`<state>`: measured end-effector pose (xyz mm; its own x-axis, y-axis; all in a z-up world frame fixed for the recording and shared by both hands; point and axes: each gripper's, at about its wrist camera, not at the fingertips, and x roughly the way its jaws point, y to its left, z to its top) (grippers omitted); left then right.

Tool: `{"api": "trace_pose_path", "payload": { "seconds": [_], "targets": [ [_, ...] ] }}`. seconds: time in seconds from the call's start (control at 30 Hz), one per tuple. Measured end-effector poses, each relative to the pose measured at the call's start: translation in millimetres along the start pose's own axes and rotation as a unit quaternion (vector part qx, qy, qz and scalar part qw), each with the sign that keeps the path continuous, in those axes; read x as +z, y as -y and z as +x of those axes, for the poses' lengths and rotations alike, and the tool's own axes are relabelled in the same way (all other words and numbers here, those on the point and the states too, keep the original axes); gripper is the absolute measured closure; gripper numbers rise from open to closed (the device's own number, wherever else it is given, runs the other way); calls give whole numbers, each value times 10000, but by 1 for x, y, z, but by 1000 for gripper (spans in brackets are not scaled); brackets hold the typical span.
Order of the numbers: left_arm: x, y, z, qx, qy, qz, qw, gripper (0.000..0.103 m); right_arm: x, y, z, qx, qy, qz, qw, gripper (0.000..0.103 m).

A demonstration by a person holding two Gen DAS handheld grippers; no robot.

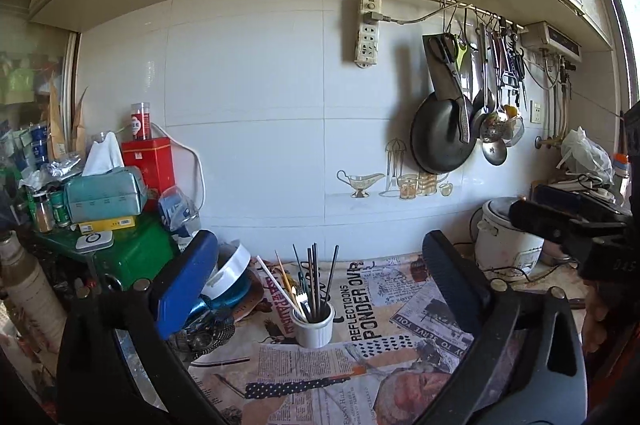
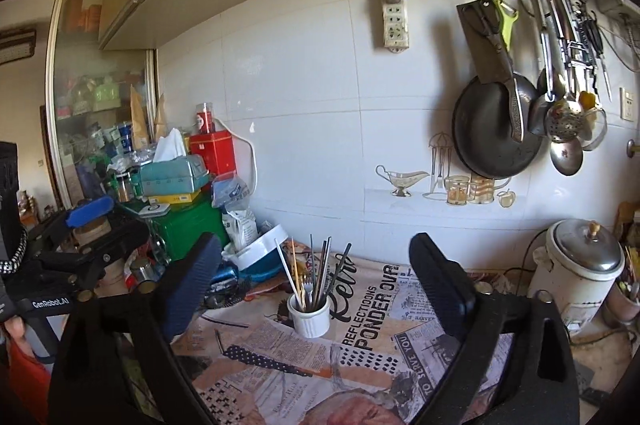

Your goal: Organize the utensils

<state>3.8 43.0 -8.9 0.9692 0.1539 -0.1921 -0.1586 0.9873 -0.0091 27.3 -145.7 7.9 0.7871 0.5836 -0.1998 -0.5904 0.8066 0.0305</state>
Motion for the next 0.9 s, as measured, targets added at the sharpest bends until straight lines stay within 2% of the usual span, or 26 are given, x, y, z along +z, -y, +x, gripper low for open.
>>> {"api": "trace_pose_path", "payload": {
  "seconds": [0.07, 0.3, 0.9],
  "targets": [
    [-3, -4, -4, -48, -13, -66, 10000, 1, -1, -4, -4, -105, 69, -21, 9999, 0],
    [-9, -12, -14, -144, 28, -173, 9997, 1, -9, -17, -9, -261, -27, -74, 9996, 0],
    [-15, -15, -8, -113, -114, -184, 9997, 1, -11, -23, -12, -300, -39, -1, 9995, 0]
  ]
}}
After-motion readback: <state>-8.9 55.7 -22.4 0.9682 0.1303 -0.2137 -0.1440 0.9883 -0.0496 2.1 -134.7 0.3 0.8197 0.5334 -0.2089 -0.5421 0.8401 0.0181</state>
